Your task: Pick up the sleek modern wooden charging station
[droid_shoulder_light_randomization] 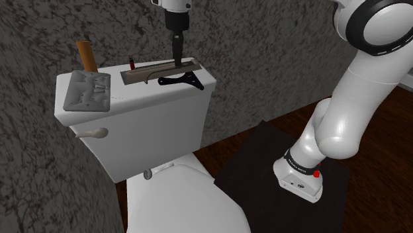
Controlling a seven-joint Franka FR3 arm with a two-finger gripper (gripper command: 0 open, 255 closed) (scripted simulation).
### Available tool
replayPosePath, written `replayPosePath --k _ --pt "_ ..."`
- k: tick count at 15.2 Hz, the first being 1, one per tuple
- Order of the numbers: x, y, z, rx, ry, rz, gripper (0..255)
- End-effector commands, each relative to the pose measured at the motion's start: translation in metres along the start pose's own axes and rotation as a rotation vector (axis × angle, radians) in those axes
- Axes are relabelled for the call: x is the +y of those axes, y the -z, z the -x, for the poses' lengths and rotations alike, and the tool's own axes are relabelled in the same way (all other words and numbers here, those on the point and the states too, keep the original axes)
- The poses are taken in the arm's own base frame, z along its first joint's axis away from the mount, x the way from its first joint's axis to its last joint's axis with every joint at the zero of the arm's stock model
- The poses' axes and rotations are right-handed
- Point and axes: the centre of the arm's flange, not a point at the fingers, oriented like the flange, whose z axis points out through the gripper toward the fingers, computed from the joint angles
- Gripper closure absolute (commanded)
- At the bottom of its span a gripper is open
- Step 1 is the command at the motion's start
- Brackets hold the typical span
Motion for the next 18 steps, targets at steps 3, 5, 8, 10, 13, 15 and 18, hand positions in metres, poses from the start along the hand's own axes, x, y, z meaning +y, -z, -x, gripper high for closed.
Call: replayPosePath --k 3,5,8,10,13,15,18 --pt "0.000 -0.020 -0.001 0.000 0.002 0.000 0" --pt "0.000 -0.023 -0.001 0.000 0.002 0.000 0" --pt "0.001 -0.023 -0.001 0.000 0.002 0.000 255" --pt "0.001 -0.023 -0.001 0.000 0.002 0.000 255" --pt "0.001 -0.024 -0.001 0.000 0.002 0.000 255" --pt "0.001 -0.023 -0.001 0.000 0.002 0.000 255" --pt "0.000 -0.007 -0.001 0.000 0.002 0.000 255"
